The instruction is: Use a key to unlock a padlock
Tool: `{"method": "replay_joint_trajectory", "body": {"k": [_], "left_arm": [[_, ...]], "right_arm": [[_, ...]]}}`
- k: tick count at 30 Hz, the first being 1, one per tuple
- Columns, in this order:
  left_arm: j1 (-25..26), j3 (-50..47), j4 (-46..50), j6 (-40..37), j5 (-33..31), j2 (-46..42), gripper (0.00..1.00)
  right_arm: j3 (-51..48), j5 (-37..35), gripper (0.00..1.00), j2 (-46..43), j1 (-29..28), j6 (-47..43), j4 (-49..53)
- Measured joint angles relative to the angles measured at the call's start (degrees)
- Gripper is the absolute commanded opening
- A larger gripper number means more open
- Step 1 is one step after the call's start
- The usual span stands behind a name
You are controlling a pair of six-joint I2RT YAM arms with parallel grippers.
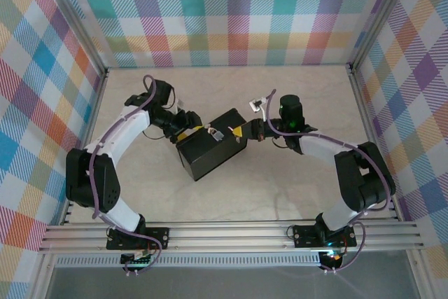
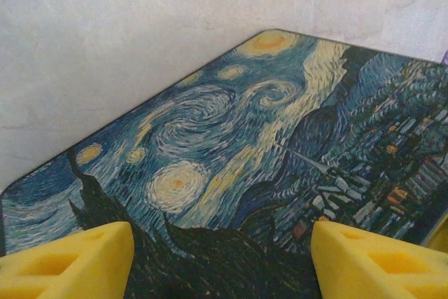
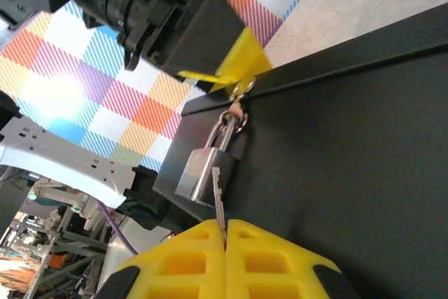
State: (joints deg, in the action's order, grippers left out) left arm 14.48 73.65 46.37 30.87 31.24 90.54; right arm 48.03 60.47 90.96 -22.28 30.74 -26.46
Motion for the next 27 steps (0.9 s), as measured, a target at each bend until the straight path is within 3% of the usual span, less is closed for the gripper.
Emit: {"method": "replay_joint_trajectory", "body": {"k": [5,9,16,23,27], "left_arm": [[0.0,0.3,1.4,0.9,-0.3,-2.4,0.67],[-0.2,6.3,6.2,-4.9,-3.9,-1.5,0.69],[-0.4,21.5,7.2,-27.3,-4.4,1.9,0.72],[0.2,34.7,9.9,-55.5,7.5,8.1,0.82],[1.7,35.4,14.0,-71.4,13.7,8.5,0.82]], "right_arm": [[1.1,0.5,0.02,-0.9,0.6,-0.4,6.7],[1.0,0.7,0.03,-4.3,0.6,-0.6,11.9],[-0.2,1.7,0.06,-13.6,0.6,-1.7,18.8],[-2.4,4.1,0.07,-16.2,0.6,-3.0,26.0],[-3.9,4.7,0.07,-16.9,0.6,-2.3,27.5]]}}
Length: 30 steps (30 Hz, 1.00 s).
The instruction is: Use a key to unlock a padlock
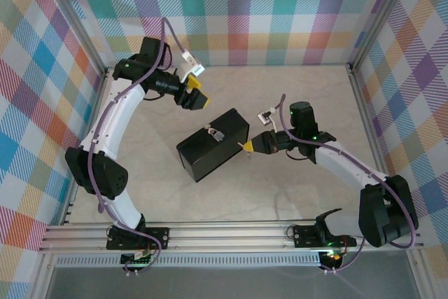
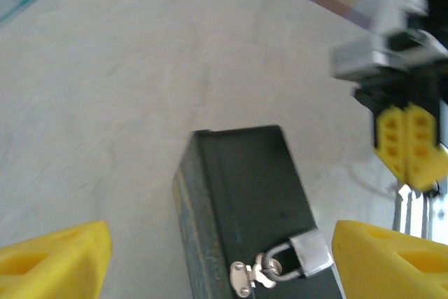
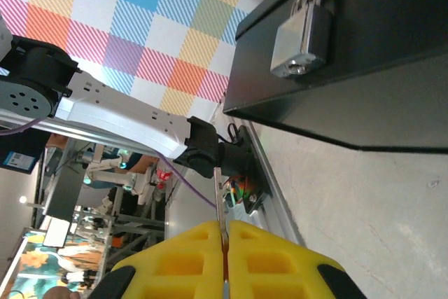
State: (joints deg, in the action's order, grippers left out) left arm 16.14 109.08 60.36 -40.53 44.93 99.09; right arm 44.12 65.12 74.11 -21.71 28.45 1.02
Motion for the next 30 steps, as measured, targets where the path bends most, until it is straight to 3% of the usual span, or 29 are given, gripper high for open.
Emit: {"method": "replay_joint_trajectory", "body": {"k": [4,11,19,30], "left_arm": [[1.9,-0.1,2.7,-11.7,4.3,0.0,0.82],[5.4,-3.5,8.7,-26.8,4.4,0.0,0.81],[5.7,-10.2,7.0,-33.4,3.4,0.7,0.8],[5.7,-11.5,5.0,-40.5,2.6,6.0,0.76]], "right_arm": [[-2.0,0.4,0.07,-1.5,0.0,1.1,1.5],[-0.6,1.3,0.07,-1.8,0.0,0.6,7.8],[5.3,1.9,0.07,2.0,0.0,-0.9,11.7],[13.5,4.0,0.07,8.8,0.0,-2.6,14.7]]}}
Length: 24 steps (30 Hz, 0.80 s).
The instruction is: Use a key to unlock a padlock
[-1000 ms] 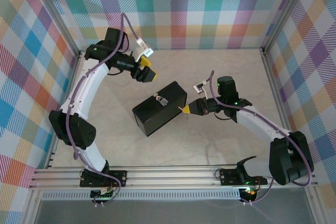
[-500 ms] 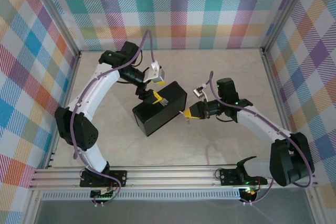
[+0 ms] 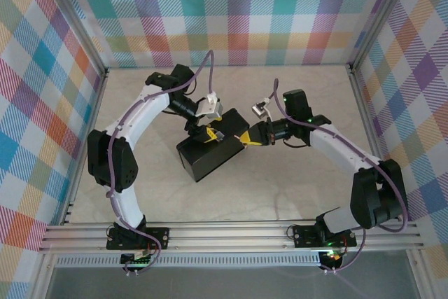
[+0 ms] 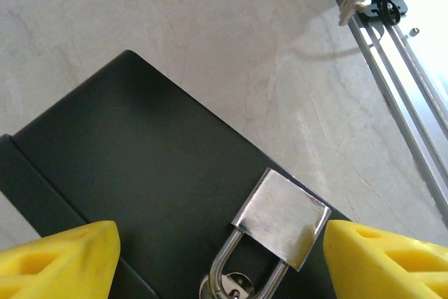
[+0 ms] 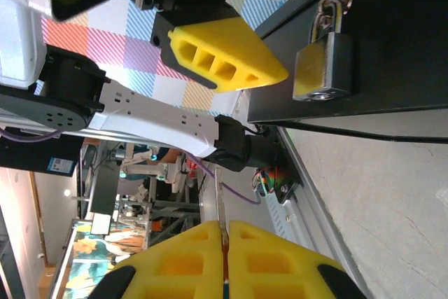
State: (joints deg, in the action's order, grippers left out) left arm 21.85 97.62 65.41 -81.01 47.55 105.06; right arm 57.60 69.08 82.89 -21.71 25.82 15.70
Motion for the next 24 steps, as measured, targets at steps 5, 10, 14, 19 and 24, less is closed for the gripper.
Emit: {"method": "replay_joint_trajectory", "body": {"k": [5,10,14,19,24], "left_arm": [[0.0,-0.8,0.6,-3.7,1.1,0.0,0.75],[0.0,-0.8,2.4,-7.1,2.8,0.0,0.74],[0.0,-2.2,2.4,-8.7,3.2,-0.2,0.72],[0.0,-2.5,2.6,-9.6,3.2,-0.2,0.7],[0.2,-2.5,2.3,-9.9,3.3,-0.2,0.68]], "right_arm": [[0.0,0.2,0.07,1.2,0.0,0.0,0.7],[0.0,0.2,0.07,1.8,0.0,0.0,0.7],[0.0,0.2,0.07,1.9,0.0,0.0,0.7],[-0.1,0.2,0.07,1.9,0.0,0.0,0.7],[-0.7,0.1,0.07,2.0,0.0,0.1,0.7]]}}
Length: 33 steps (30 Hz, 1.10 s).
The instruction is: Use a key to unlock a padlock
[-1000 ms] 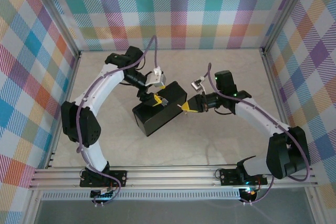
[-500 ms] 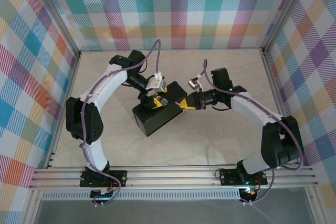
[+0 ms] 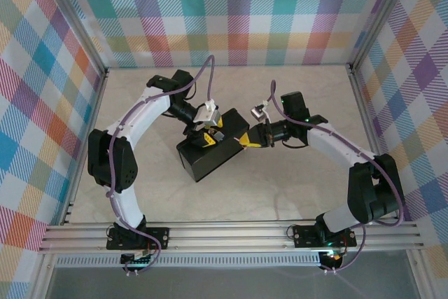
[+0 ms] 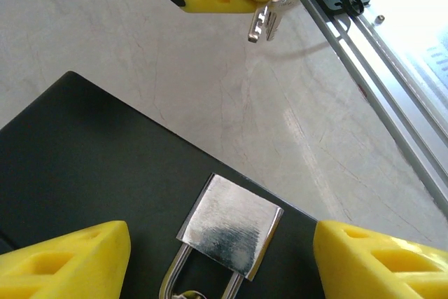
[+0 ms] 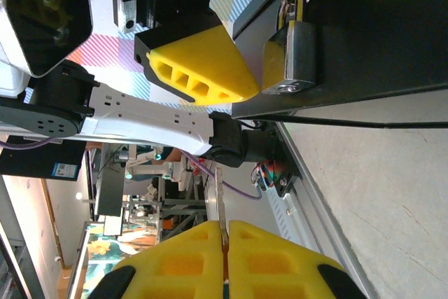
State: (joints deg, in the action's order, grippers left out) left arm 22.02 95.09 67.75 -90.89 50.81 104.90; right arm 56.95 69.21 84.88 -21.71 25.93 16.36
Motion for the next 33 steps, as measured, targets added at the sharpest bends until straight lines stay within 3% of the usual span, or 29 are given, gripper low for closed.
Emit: {"method": "replay_joint_trajectory", "body": {"k": [11,23,33], "left_arm": [[2.5,-1.8,-3.4,1.6,-0.2,0.0,0.6],[3.6,-0.5,-4.8,5.9,-2.3,0.4,0.33],[4.4,-0.4,-7.3,13.8,-2.2,0.5,0.29]], "right_arm": [[-1.0,0.1,0.07,1.0,0.0,0.6,-2.3],[-2.2,0.0,0.07,1.0,0.0,1.1,-4.5],[-2.8,0.4,0.06,3.6,0.0,1.9,-7.9]]}}
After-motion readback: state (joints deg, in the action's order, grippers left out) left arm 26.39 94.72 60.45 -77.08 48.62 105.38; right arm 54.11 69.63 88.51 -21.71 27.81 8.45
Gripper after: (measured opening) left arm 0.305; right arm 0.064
